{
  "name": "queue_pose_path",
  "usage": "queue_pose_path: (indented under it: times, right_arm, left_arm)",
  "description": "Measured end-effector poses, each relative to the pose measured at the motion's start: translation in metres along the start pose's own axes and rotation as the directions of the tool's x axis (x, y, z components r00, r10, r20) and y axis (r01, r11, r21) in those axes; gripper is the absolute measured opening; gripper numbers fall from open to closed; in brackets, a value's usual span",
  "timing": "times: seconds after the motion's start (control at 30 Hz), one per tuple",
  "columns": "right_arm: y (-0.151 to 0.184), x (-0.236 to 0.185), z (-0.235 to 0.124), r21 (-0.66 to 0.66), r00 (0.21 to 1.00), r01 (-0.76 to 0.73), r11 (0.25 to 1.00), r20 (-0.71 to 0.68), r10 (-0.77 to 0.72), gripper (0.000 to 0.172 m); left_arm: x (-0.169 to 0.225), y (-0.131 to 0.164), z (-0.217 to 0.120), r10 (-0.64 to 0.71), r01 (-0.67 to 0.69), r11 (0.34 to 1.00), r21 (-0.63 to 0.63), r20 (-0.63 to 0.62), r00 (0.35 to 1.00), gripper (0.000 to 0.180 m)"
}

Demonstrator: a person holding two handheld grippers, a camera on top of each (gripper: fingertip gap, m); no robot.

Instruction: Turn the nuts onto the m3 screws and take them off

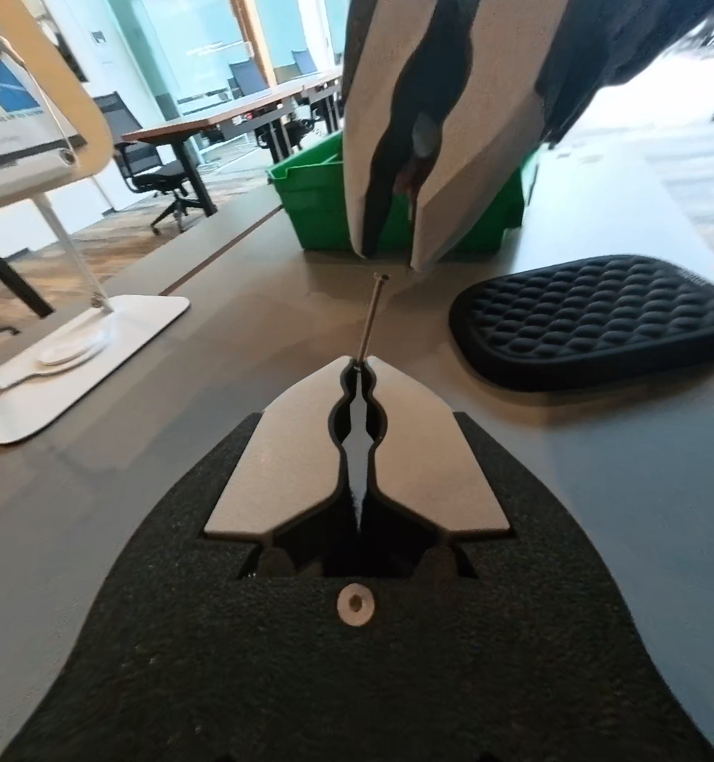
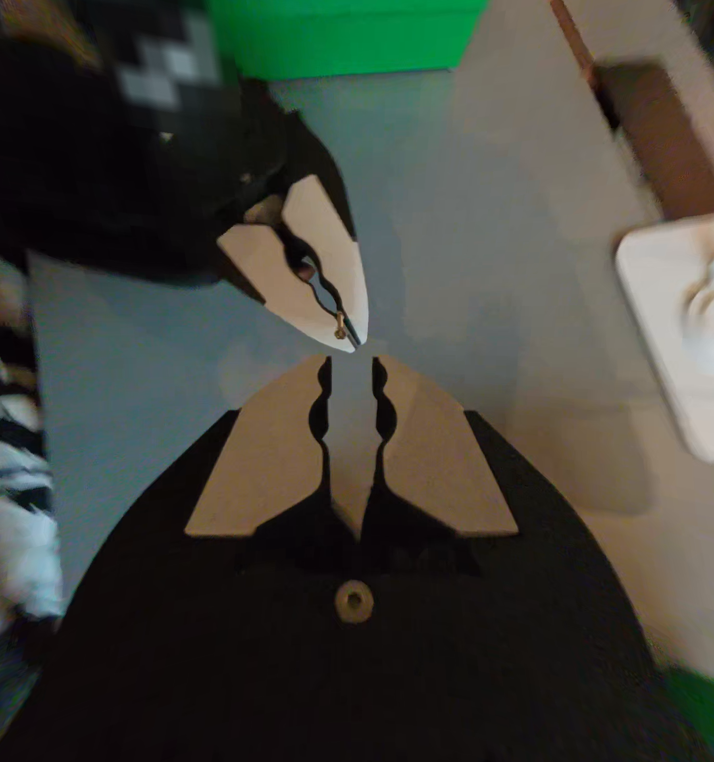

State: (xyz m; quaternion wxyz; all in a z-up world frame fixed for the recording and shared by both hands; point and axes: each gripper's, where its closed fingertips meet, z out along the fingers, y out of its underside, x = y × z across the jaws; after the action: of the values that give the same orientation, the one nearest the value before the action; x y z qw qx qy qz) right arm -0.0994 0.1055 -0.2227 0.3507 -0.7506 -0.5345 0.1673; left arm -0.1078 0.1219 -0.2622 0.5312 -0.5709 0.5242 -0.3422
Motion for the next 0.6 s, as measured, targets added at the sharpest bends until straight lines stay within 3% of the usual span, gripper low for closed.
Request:
queue_pose_path:
  times: [0.03,0.1,0.17,0.37,0.6]
  right_arm:
    - [-0.004,-0.003,-0.003,-0.011,0.987,0.158,0.987,0.007,-0.158,0.016]
    - [-0.009,-0.012,-0.008,-0.036,0.891,0.452,0.891,0.067,-0.449,0.014]
    - [-0.014,-0.018,-0.010,-0.034,0.781,0.619,0.784,0.122,-0.612,0.014]
    - [-0.017,-0.023,-0.006,-0.045,0.627,0.759,0.650,0.322,-0.710,0.017]
    - [-0.010,-0.019,0.003,-0.064,0.567,0.811,0.581,0.333,-0.754,0.011]
  left_arm:
    - [0.002,-0.002,0.000,-0.030,0.030,0.999,0.017,-0.030,0.999,0.001]
    - [0.007,-0.004,-0.001,-0.087,0.091,0.995,0.044,-0.090,0.992,0.001]
    - [0.012,-0.005,-0.001,-0.122,0.130,0.990,0.049,-0.143,0.982,0.001]
    - [0.021,-0.003,0.000,-0.146,0.158,0.987,0.039,-0.212,0.966,0.001]
    - [0.023,-0.005,-0.001,-0.167,0.183,0.982,0.044,-0.239,0.957,0.001]
